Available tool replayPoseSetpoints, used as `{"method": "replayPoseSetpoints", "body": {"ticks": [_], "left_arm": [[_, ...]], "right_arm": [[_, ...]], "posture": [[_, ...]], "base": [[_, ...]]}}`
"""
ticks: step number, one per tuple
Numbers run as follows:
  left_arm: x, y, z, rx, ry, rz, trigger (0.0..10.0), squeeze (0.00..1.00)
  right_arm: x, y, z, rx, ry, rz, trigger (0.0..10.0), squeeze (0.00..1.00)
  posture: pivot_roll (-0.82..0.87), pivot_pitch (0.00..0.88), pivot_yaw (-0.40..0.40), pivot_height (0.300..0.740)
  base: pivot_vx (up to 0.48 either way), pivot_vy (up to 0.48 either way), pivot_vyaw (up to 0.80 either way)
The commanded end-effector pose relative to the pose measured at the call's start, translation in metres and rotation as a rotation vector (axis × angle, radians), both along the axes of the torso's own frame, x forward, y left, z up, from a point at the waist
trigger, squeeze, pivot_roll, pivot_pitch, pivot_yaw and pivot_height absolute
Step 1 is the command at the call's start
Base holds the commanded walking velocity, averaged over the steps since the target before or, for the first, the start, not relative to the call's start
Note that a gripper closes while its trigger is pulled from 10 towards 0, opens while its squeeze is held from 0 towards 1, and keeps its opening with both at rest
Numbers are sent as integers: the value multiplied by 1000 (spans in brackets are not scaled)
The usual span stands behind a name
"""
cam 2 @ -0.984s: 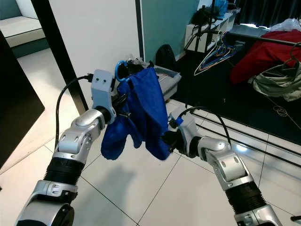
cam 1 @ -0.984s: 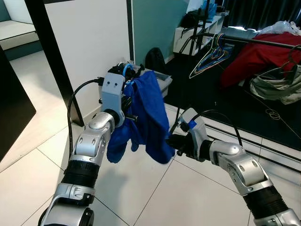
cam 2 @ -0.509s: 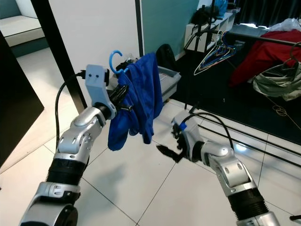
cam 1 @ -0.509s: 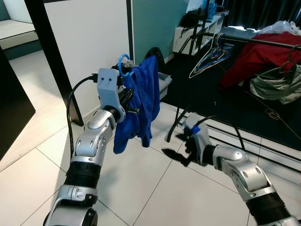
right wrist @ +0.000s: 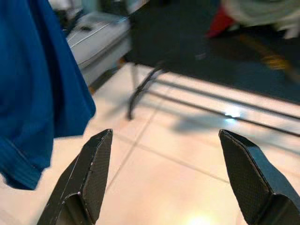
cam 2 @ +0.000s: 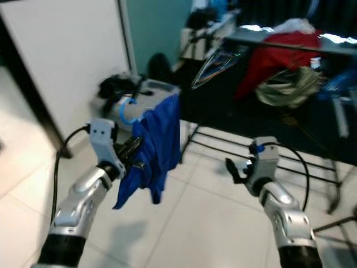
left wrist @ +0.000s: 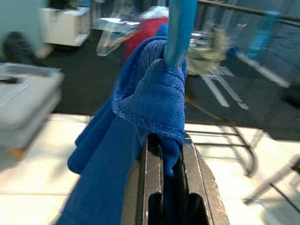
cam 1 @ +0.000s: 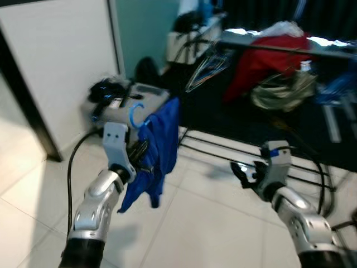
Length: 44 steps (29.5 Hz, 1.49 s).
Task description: Hang hanger
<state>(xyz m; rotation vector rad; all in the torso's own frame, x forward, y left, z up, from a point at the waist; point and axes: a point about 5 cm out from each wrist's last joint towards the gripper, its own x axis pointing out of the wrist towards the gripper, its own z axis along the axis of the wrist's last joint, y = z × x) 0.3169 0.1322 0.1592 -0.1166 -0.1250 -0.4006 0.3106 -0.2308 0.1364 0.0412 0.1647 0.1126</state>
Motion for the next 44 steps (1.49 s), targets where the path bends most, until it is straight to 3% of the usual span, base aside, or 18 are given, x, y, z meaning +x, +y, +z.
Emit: {"method": "replayPoseSetpoints", "body": {"ticks": [1,7,15,29,40,44], "left_arm": [[-3,-1,5,21,-38,-15,10000,0],[-3,-8,3,65,-41,-44,10000,0],[-1,-13,6,109,-69,-29,10000,0],[-1,-53,26,165,-157,-121,10000,0],[4,-65,21,233,-144,-99,10000,0],[3,-71,24,242,-152,-117,10000,0]], "right_arm": [[-2,1,0,-15,-16,-9,10000,0],[-2,-6,1,-26,-42,-72,10000,0],[-2,-9,7,-11,-103,-118,10000,0],[4,-8,7,27,-132,-131,10000,0],[7,-4,6,33,-131,-119,10000,0],[8,-2,5,45,-130,-112,10000,0]], "posture": [[-79,61,-49,740],[-79,61,-45,740],[-86,55,-30,740],[-87,45,-25,740],[-88,44,-19,740],[-86,45,-17,740]], "base": [[0,0,-744],[0,0,-750],[0,0,0],[280,0,0],[310,0,0],[327,0,-775]]}}
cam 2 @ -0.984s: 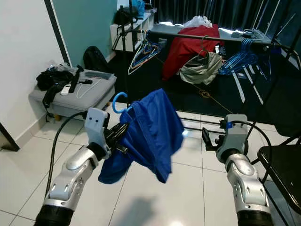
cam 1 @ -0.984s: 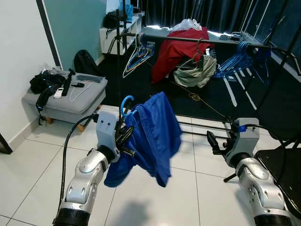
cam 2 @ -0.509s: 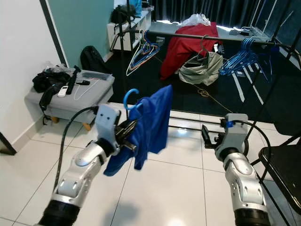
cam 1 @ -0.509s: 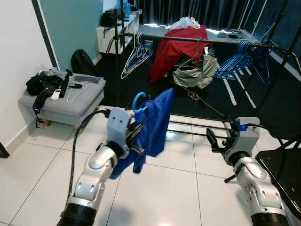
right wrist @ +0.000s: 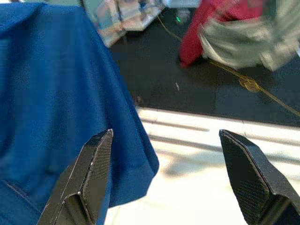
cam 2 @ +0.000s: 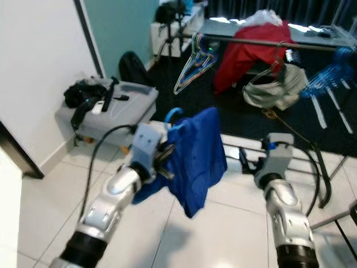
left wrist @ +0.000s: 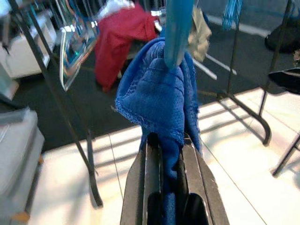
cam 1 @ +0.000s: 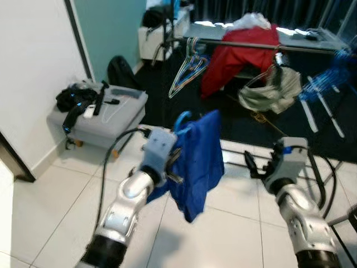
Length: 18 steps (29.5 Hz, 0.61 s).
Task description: Hang hanger
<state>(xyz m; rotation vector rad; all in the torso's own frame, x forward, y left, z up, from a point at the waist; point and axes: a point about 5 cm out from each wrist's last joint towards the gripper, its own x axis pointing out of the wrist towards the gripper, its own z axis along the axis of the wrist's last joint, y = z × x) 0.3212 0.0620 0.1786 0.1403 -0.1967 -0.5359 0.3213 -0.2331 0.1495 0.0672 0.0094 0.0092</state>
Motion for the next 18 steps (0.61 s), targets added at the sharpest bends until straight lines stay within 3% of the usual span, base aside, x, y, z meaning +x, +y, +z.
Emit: {"method": "replayPoseSetpoints", "body": {"ticks": [1,14,18], "left_arm": [[-1,-1,4,0,-22,-4,10000,0],[0,-12,1,14,-7,1,10000,0],[7,-5,-2,39,20,103,10000,0]], "right_arm": [[-3,0,-8,20,20,-2,10000,0],[-3,1,-9,34,12,-2,10000,0],[-3,2,-8,36,2,4,10000,0]], "posture": [[-86,45,-17,740],[-88,46,-11,740],[-91,38,-11,740]], "base": [[330,0,-775],[330,0,-774],[325,0,0]]}}
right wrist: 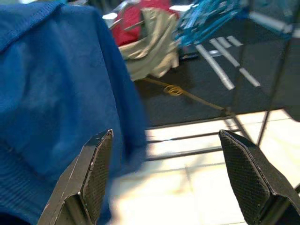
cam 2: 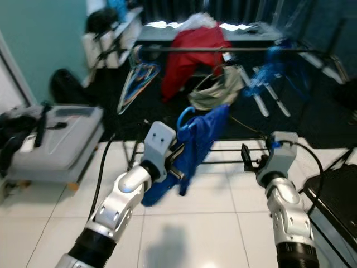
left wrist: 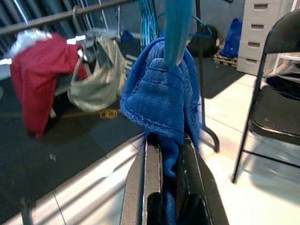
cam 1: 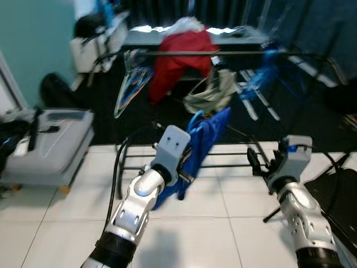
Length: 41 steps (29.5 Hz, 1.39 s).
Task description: Hang hanger
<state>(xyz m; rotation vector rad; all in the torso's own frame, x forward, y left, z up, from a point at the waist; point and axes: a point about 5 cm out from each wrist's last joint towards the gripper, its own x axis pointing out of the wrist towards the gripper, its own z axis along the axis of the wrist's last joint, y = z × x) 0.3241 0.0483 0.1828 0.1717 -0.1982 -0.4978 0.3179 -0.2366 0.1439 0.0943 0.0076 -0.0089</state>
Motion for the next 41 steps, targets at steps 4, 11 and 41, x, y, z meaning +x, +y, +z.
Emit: {"method": "replayPoseSetpoints", "body": {"ticks": [4,11,41], "left_arm": [[11,18,-10,28,56,162,10000,0],[19,37,-5,67,45,328,10000,0],[27,43,-3,140,37,479,10000,0]], "right_arm": [[1,9,-3,10,0,32,10000,0],[2,11,-2,13,-4,40,10000,0],[1,16,-2,29,-9,46,10000,0]], "posture": [[-100,41,-9,740],[-98,40,-10,740],[-98,52,12,740]], "base": [[325,0,0],[326,0,0],[326,0,-26]]}}
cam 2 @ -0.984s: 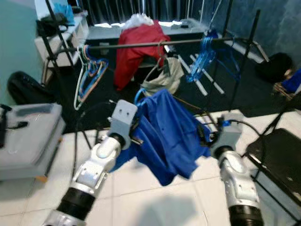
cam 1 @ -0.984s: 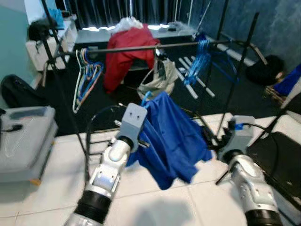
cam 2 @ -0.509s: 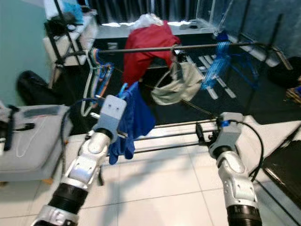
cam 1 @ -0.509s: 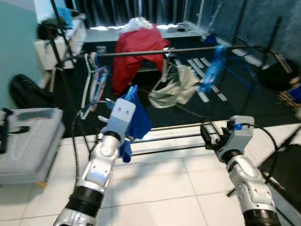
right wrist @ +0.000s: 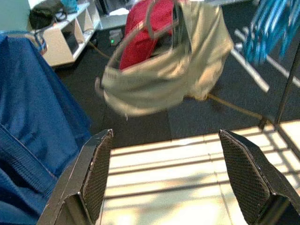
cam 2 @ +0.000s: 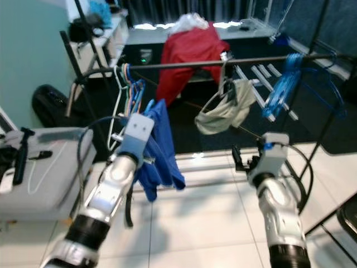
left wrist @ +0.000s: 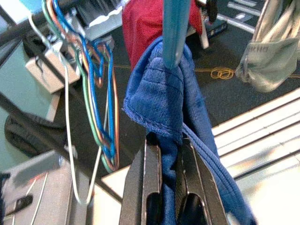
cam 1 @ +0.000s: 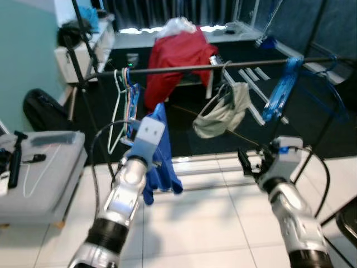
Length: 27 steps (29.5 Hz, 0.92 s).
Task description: Hang hanger
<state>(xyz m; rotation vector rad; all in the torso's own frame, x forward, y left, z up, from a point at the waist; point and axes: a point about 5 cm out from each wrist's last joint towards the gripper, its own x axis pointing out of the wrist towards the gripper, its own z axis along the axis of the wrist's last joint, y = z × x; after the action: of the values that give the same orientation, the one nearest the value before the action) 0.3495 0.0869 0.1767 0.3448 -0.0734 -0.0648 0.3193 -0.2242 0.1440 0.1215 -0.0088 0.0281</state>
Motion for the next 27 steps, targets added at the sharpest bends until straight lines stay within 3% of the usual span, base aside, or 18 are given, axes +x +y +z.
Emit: {"method": "replayPoseSetpoints", "body": {"ticks": [1,8,18,27], "left_arm": [[2,5,4,-9,-11,26,10000,0],[2,-3,3,-61,13,13,10000,0],[5,-4,-4,-155,67,48,10000,0],[10,-4,2,-212,64,76,10000,0]], "right_arm": [[-1,4,-2,2,9,10,10000,0],[0,4,-2,5,8,11,10000,0],[0,4,-2,1,5,14,10000,0],[0,4,-3,-7,11,19,10000,0]], "posture": [[-98,52,12,740],[-102,50,11,740],[-108,47,5,740],[-114,46,-1,740]], "base": [[326,0,-788],[327,0,-741],[329,0,0],[329,0,0]]}}
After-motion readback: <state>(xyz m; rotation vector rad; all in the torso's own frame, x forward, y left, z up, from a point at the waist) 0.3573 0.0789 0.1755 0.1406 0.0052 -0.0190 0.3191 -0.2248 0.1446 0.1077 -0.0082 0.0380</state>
